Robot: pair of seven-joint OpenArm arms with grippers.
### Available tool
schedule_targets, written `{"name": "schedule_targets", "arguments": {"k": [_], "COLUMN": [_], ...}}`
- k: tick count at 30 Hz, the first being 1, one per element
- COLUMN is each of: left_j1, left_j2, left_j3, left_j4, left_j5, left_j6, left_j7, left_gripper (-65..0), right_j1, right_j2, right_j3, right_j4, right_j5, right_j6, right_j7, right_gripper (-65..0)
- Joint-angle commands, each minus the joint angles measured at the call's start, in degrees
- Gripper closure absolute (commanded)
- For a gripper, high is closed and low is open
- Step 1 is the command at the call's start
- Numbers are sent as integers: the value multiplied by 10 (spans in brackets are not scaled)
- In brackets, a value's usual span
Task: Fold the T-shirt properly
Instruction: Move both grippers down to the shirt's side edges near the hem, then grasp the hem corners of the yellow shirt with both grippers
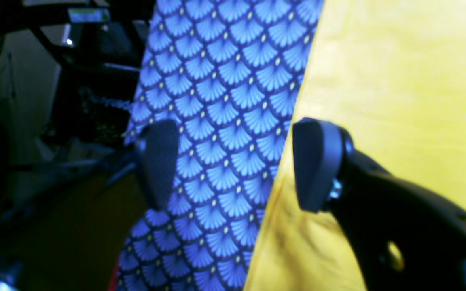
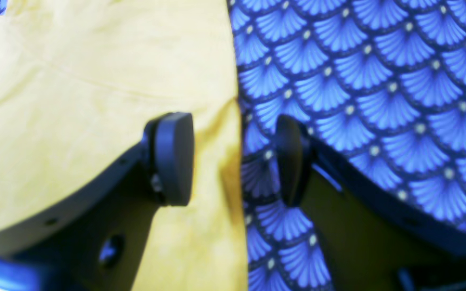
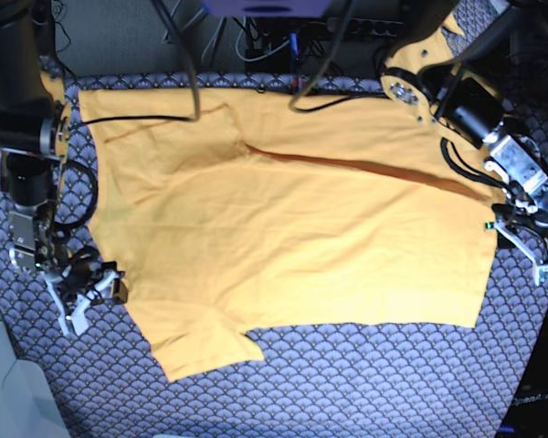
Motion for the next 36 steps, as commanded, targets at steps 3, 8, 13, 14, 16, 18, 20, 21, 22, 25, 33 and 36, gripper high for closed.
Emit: {"name": "schedule_targets", "arguments": {"k": [3, 8, 13, 14, 16, 18, 20, 21, 22, 25, 33, 36], "left_j1": [-4, -3, 4, 4, 4, 4, 4, 4, 4, 4, -17, -47], "left_j2": [-4, -4, -6, -7, -6, -6, -6, -6, -6, -5, -10, -26], "left_j3": [3, 2, 1, 1, 1, 1, 1, 1, 1, 2, 8, 10], "left_j4": [29, 30, 30, 30, 29, 30, 30, 30, 30, 26, -14, -64], "left_j5": [-4, -4, -4, -4, -4, -4, -4, -4, -4, -4, -6, -6], "left_j6": [5, 5, 5, 5, 5, 5, 5, 5, 5, 5, 5, 5], "left_j7": [-10, -10, -10, -10, -10, -10, -10, -10, -10, -10, -17, -17], "left_gripper": [-425, -425, -425, -425, -425, -425, -425, -425, -425, -425, -425, -425], "right_j1": [7, -3, -17, -17, -17, -17, -17, -16, -16, -14, -14, -14], "right_j2": [5, -3, -7, -7, -8, -8, -8, -8, -8, -8, -5, -5], "right_j3": [2, -1, -2, -2, -2, -2, -2, -1, -1, -1, 0, 1], "right_j4": [7, 7, 7, 7, 7, 7, 7, 7, 8, 9, 10, 10], "right_j5": [10, 10, 10, 10, 10, 10, 10, 10, 10, 10, 10, 10], "right_j6": [-13, -61, -36, -25, -4, 25, 51, 51, 51, 51, 51, 51], "right_j7": [14, 13, 9, 8, 8, 7, 6, 3, -3, -9, -4, -2], "right_gripper": [-333, -332, -329, -328, -326, -301, -275, -265, -255, -219, 0, 0]}}
